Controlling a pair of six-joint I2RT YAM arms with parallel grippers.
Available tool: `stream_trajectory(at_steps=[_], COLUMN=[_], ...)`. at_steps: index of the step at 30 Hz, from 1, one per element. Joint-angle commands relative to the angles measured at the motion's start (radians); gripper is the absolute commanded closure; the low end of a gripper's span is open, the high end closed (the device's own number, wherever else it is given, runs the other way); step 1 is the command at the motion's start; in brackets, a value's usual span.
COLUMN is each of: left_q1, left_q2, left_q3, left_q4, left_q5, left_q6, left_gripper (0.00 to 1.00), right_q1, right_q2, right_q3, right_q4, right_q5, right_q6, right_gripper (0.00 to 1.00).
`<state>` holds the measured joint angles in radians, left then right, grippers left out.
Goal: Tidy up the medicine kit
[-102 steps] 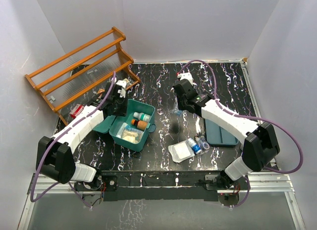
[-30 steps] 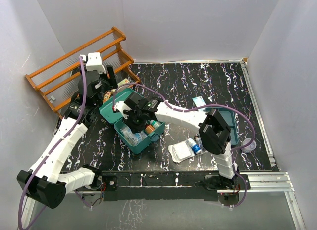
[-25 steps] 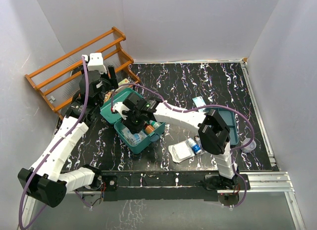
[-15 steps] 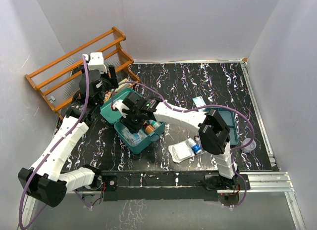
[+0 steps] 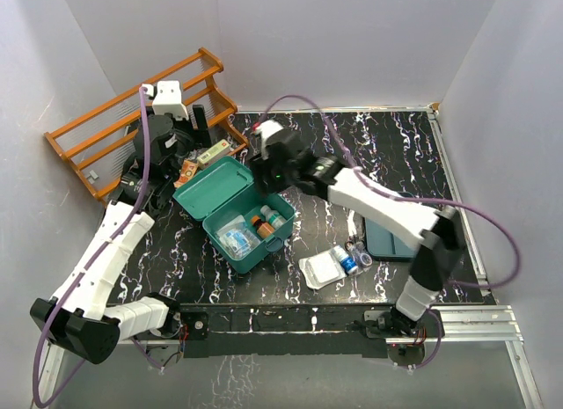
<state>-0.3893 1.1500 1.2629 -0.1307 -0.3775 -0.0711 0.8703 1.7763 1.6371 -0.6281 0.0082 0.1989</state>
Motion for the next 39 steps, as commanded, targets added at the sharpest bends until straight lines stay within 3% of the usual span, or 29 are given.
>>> stream_trajectory(at_steps=[1,5,10,17,20,26,32,39], left_q1=[0.003,0.003,0.003,0.003,0.003,0.003,0.003,0.003], left_q2=[-0.017,-0.046,-0.092,-0.132,-0.149,-0.175,-0.173,-0.161], left_q3=[0.055,0.032,0.008,-0.017,-0.037,-0.077,-0.086,-0.083], left_q4=[-0.036,-0.042,-0.064,-0.1,-0.108,-0.099,-0.089,-0.088], left_q5=[0.069,0.111,0.137,0.159,0.162,0.156,0.136,0.142], left_q6=[-0.013,-0.037,-0.091,-0.154,-0.179,-0.223,-0.25,-0.259], left_gripper=[0.28,0.28,0.28,0.28,0.28,0.28,0.28,0.28], right_q1=[-0.028,-0.048,-0.053,-0.053,-0.053,-0.053,-0.053,-0.053], right_q2=[-0.253,-0.428,-0.582,-0.638,-0.598,-0.501,-0.434,-0.424], right_q3=[-0.137,-0.308,-0.548,-0.825,-0.851,-0.825,-0.806,-0.849], right_q4=[0.102,0.049,-0.1,-0.063,-0.045,-0.093,-0.12,-0.038], right_q5=[0.23,0.35,0.35,0.058,0.022,0.134,0.17,0.078], right_q6=[0.185,0.334,0.49,0.467,0.474,0.515,0.501,0.461], right_gripper=[0.43,0.4,0.42,0.46,0.47,0.47,0.54,0.64])
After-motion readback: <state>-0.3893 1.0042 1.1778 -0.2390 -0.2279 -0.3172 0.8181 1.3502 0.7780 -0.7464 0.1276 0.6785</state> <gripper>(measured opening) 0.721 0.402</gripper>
